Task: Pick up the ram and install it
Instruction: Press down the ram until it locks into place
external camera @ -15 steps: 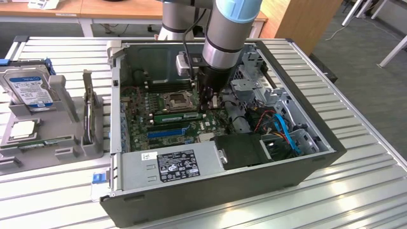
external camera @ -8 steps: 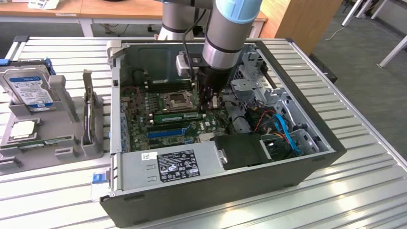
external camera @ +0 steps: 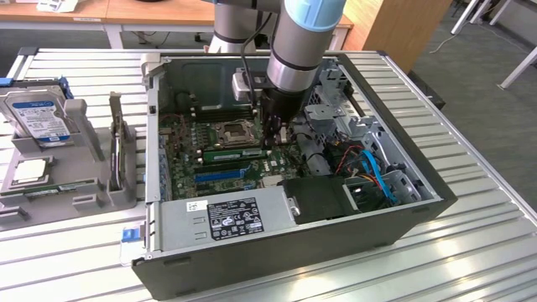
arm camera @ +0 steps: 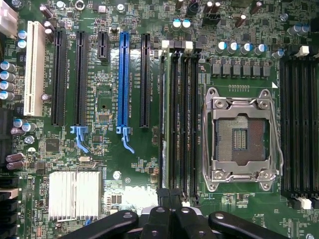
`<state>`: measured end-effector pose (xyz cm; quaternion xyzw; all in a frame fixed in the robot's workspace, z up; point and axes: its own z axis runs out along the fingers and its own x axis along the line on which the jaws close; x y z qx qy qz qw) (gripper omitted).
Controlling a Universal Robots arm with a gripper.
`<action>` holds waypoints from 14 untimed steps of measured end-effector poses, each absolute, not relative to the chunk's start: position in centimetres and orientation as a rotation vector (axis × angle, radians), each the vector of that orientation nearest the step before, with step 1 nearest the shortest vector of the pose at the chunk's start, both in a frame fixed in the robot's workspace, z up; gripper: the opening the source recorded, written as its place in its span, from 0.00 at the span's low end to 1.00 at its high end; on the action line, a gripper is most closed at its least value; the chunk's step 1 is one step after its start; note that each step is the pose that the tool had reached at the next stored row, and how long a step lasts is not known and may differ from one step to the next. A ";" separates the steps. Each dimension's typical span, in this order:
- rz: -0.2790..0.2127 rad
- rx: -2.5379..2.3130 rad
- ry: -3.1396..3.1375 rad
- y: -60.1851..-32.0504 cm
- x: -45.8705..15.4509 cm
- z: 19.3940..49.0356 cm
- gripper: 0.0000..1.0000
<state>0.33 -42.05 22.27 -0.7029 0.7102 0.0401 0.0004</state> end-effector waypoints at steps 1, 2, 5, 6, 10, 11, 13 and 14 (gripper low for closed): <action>0.126 -2.208 2.231 -42.1 0.3 22.3 0.10; 0.126 -2.208 2.231 -42.1 0.3 22.3 0.10; 0.126 -2.207 2.231 -42.1 0.3 22.3 0.10; 0.126 -2.207 2.231 -42.1 0.3 22.2 0.10; 0.126 -2.207 2.230 -42.1 0.3 22.2 0.10; 0.126 -2.207 2.231 -42.1 0.3 22.2 0.10; 0.126 -2.207 2.231 -42.1 0.3 22.2 0.10; 0.126 -2.207 2.231 -42.0 0.3 22.2 0.10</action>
